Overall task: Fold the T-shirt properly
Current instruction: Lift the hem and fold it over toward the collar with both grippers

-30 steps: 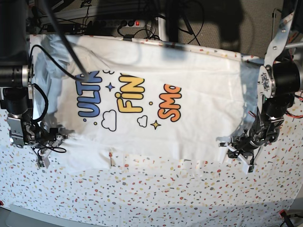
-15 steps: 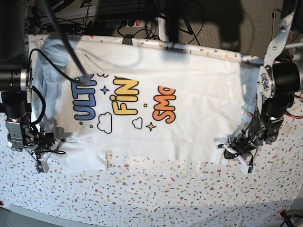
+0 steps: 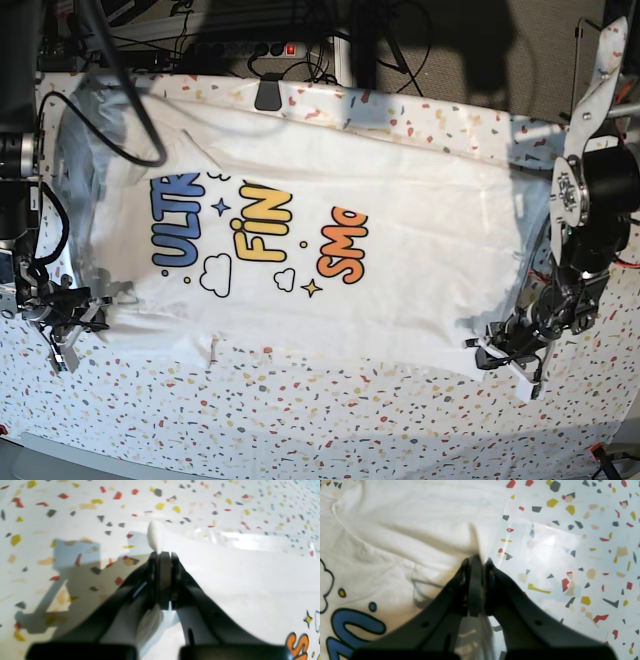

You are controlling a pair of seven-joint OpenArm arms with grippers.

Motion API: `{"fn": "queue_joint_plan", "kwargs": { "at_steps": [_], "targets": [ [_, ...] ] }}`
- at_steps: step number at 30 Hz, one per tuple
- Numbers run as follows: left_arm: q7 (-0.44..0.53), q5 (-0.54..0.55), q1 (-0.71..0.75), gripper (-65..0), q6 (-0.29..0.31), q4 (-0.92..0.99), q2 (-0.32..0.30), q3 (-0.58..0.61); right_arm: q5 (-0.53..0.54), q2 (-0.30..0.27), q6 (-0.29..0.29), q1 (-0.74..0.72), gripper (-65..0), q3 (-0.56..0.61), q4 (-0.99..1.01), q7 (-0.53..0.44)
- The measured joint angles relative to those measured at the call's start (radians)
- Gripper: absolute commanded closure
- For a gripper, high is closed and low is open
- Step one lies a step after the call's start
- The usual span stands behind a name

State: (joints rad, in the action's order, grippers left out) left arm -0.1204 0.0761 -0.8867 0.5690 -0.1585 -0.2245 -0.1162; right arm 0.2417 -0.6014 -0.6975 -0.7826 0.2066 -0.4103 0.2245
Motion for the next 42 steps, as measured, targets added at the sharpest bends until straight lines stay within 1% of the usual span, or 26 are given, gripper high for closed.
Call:
{"fn": "queue_joint_plan", "kwargs": {
  "at_steps": [4,9,12,14,16,18,22,25,28,29,31,32,35,40,42],
  "targets": [
    [0.015,0.0,0.004,0.0,0.0,-0.002,0.02,0.0,0.043,-0.01,0.002,0.057,0.0,0.0,-0.113,0.002],
    [0.13,0.002,0.07,0.0,0.001,-0.008,0.039,0.0,0.136,-0.013,-0.002,0.153,0.0,0.003,-0.25,-0.013],
    [0.148,-0.005,0.133,0.0,0.002,-0.023,0.043,0.0,0.201,-0.04,0.0,0.207,0.0,0.004,-0.307,-0.023],
    [0.166,0.0,0.17,0.0,0.004,-0.063,0.042,0.0,0.219,-0.065,0.001,0.235,0.0,0.004,-0.332,-0.026],
    [0.152,-0.003,0.203,0.0,0.003,-0.135,0.042,0.0,0.225,-0.088,0.002,0.257,0.0,0.004,-0.354,-0.027],
    [0.13,0.02,0.256,0.0,0.024,-0.249,0.043,0.0,0.225,-0.097,0.004,0.28,0.0,0.003,-0.38,-0.027],
    [0.056,0.098,0.412,0.0,0.003,-0.554,0.043,0.001,0.227,-0.099,0.001,0.333,0.0,-0.009,-0.427,-0.027],
    [0.053,0.1,0.529,0.0,-0.087,-0.777,0.042,0.001,0.227,-0.097,0.002,0.383,0.0,-0.083,-0.464,-0.038],
    [0.056,0.134,0.62,0.0,-0.107,-0.943,0.032,0.002,0.233,-0.101,0.003,0.44,0.0,-0.186,-0.525,-0.041],
    [0.056,0.132,0.64,0.0,-0.124,-0.983,0.027,0.001,0.244,-0.103,0.003,0.465,0.0,-0.22,-0.549,-0.042],
    [0.045,0.134,0.678,0.0,-0.126,-1.045,0.019,0.001,0.256,-0.102,0.004,0.523,0.0,-0.28,-0.599,-0.042],
    [0.03,0.132,0.693,0.0,-0.142,-1.067,0.014,0.0,0.255,-0.101,0.004,0.554,0.0,-0.304,-0.624,-0.04],
    [0.005,0.158,0.729,0.0,-0.159,-1.098,0.003,-0.003,0.251,-0.099,0.003,0.65,0.0,-0.36,-0.704,-0.037],
    [-0.019,0.225,0.785,0.0,-0.153,-1.129,-0.019,-0.049,0.256,-0.099,0.003,0.784,0.0,-0.42,-0.844,-0.039],
    [-0.028,0.245,0.816,0.0,-0.153,-1.153,-0.028,-0.074,0.256,-0.088,0.0,0.834,0.0,-0.452,-0.883,-0.039]
  ]
}}
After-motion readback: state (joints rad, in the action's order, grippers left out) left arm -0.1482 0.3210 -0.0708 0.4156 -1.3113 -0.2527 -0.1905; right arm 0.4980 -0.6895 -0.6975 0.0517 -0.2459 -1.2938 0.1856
